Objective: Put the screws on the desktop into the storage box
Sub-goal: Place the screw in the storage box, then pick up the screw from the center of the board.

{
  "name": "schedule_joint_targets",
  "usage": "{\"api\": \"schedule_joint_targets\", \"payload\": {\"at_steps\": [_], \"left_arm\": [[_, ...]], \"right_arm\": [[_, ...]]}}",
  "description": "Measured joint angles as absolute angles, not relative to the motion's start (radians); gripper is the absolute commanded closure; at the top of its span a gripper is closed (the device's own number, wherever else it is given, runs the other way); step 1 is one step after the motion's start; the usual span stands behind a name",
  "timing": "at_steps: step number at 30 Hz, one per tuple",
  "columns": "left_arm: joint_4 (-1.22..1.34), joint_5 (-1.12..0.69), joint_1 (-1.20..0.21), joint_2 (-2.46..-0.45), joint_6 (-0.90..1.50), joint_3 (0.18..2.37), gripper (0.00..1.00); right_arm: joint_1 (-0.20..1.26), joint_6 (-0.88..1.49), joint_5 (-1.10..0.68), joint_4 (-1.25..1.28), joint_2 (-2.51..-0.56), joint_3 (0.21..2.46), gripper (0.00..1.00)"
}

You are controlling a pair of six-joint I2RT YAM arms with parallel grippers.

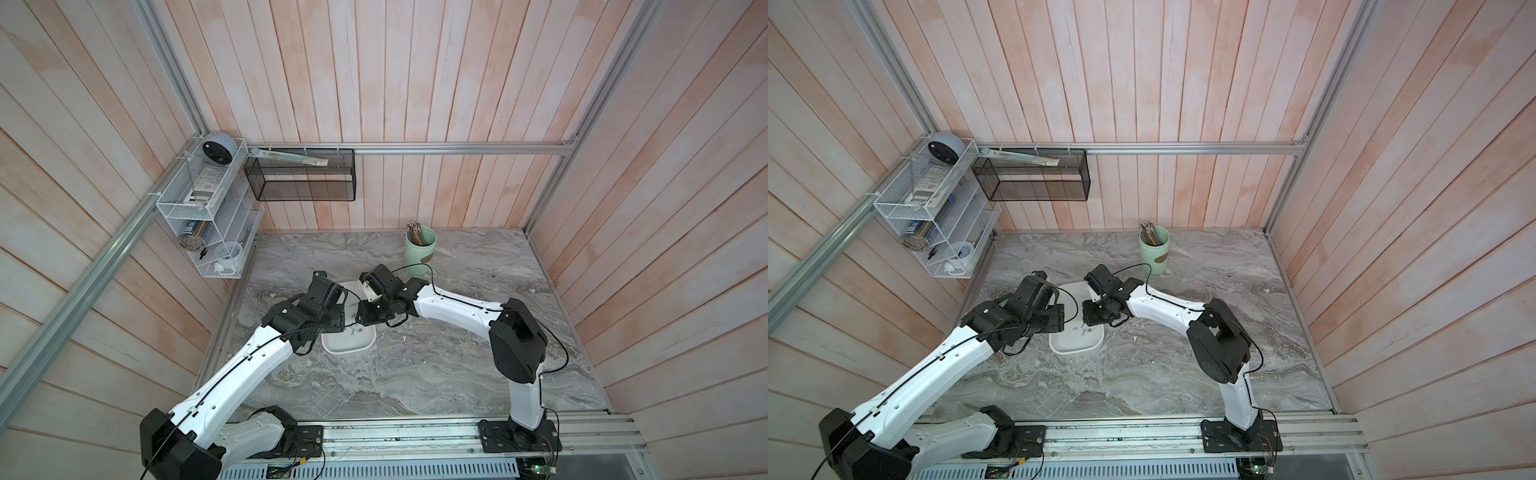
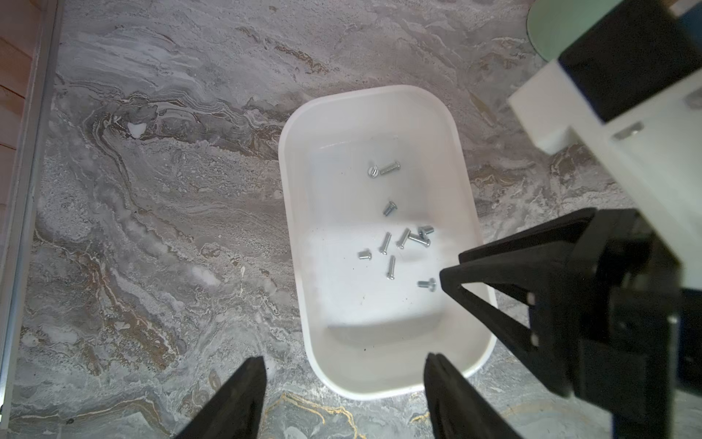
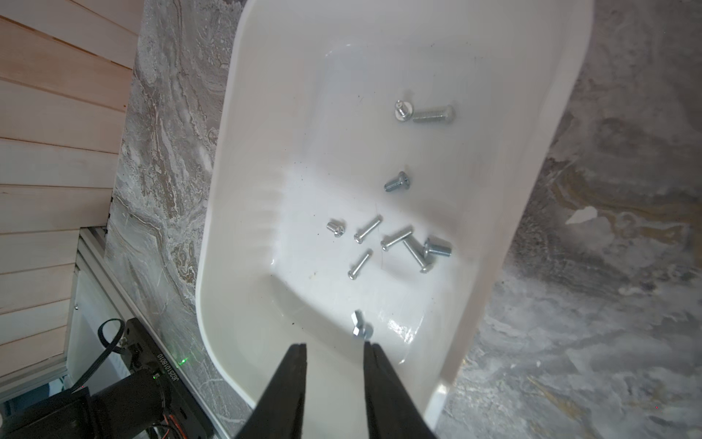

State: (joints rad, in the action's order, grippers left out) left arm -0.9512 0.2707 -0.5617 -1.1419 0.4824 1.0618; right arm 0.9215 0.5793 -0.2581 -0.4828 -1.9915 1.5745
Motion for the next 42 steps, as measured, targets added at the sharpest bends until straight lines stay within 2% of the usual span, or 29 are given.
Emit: {"api": "schedule_joint_targets", "payload": {"at_steps": [3, 8, 14, 16, 17, 18, 19, 20, 25, 31, 35, 42], "left_arm": [[-0.951, 0.271, -0.562, -1.142, 0.482, 1.062, 0.28], [-0.951, 0.271, -0.562, -1.142, 0.482, 1.062, 0.28], [-0.951, 0.271, -0.562, -1.142, 0.482, 1.062, 0.28], [-0.951, 0.270, -0.562, -1.142, 0.482, 1.062, 0.28], [-0.952, 0.270, -0.562, -1.142, 0.482, 1.062, 0.28], [-0.951, 0.270, -0.562, -1.142, 0.482, 1.062, 0.28], [-0.952, 0.270, -0.562, -1.142, 0.482, 1.062, 0.28], [-0.952, 0.270, -0.562, -1.142, 0.482, 1.062, 0.28], [-0.951, 0.270, -0.562, -1.133, 0.482, 1.061, 0.28], [-0.951, 0.270, -0.562, -1.131, 0.482, 1.061, 0.28], [-0.951, 0.270, -0.562, -1.131, 0.482, 1.061, 0.28], [-0.951, 0.270, -0.562, -1.131, 0.482, 1.061, 0.28]], "right_arm": [[0.922, 0.569, -0.250, -0.506, -1.994, 1.599, 0.54], [0.922, 0.531, -0.188, -0.550, -1.985, 1.631, 0.50], [0.922, 0.457, 0.010, -0.634, -1.857, 1.612, 0.45], [0.922, 0.438, 0.121, -0.635, -1.767, 1.572, 0.40], [0.922, 0.433, 0.173, -0.627, -1.727, 1.547, 0.35], [0.922, 0.435, 0.250, -0.603, -1.665, 1.497, 0.23], [0.921, 0.430, 0.310, -0.581, -1.614, 1.450, 0.03], [0.919, 0.423, 0.368, -0.558, -1.565, 1.398, 0.02], [0.847, 0.423, 0.572, -0.467, -1.394, 1.148, 0.02], [0.599, 0.481, 0.492, -0.435, -1.309, 0.974, 0.08], [0.493, 0.504, 0.440, -0.434, -1.291, 0.902, 0.12], [0.405, 0.505, 0.352, -0.476, -1.479, 0.918, 0.37]]}}
